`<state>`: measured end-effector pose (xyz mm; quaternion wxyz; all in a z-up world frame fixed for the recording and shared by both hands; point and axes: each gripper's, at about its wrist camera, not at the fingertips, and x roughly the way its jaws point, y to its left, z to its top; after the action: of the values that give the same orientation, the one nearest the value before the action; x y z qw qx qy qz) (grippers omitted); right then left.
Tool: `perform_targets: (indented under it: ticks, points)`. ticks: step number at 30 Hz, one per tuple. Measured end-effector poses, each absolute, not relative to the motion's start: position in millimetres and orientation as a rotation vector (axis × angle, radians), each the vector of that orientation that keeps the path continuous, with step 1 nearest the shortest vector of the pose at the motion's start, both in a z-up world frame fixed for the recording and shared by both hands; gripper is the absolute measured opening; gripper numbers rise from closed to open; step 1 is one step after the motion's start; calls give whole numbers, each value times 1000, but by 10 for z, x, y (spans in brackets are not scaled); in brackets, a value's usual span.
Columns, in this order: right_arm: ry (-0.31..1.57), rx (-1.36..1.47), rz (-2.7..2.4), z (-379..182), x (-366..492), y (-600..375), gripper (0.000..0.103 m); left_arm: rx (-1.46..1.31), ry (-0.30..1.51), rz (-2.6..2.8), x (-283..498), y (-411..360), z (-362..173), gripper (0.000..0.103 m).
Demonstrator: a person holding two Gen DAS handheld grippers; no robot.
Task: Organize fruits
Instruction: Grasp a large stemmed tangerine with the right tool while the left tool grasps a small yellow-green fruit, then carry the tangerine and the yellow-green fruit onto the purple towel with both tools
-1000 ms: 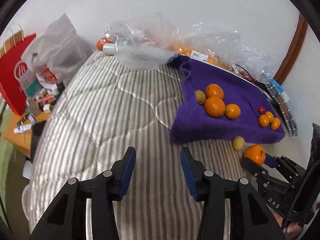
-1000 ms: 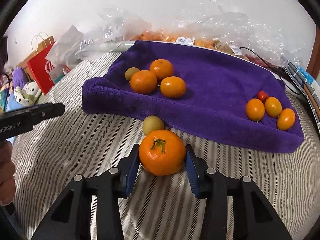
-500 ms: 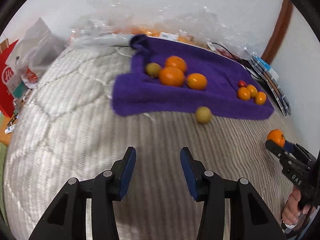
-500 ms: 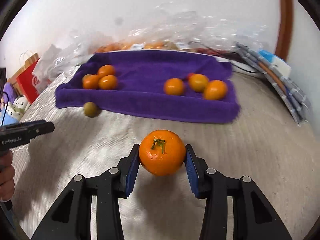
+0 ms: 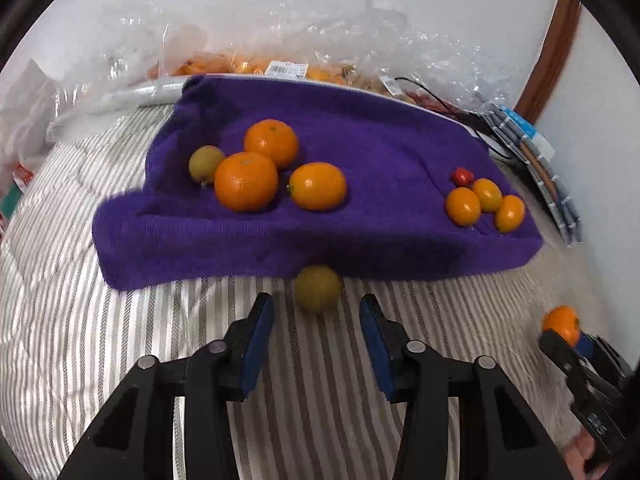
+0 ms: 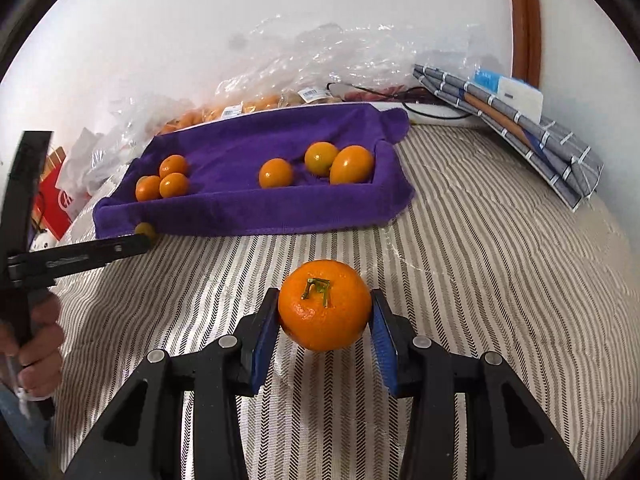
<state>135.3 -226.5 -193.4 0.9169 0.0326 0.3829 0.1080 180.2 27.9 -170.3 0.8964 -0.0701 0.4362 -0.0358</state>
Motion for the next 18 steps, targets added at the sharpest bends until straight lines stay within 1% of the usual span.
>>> perform_targets:
  ticks: [2,3,9,13,18]
  points:
    - [791,71,230,-1938,1361,-2264,43,-150,901,-67,1839,259,-1716,34]
    - [789,69,232,-1936,1358,-2261,43,-153,895,-68,1843,259,-1717,22]
    - [786,45,248,-1865,1396,-2204,43,-125,881,-114,1727,268,-1629,23]
    - [755,55,260,-1632,1479,-2204,43,-157,833,-124,1679,379,-1352,23]
    - [698,2,244,-1380,1688,-2111,43,-182,776,-104,1840,511,-1006,23]
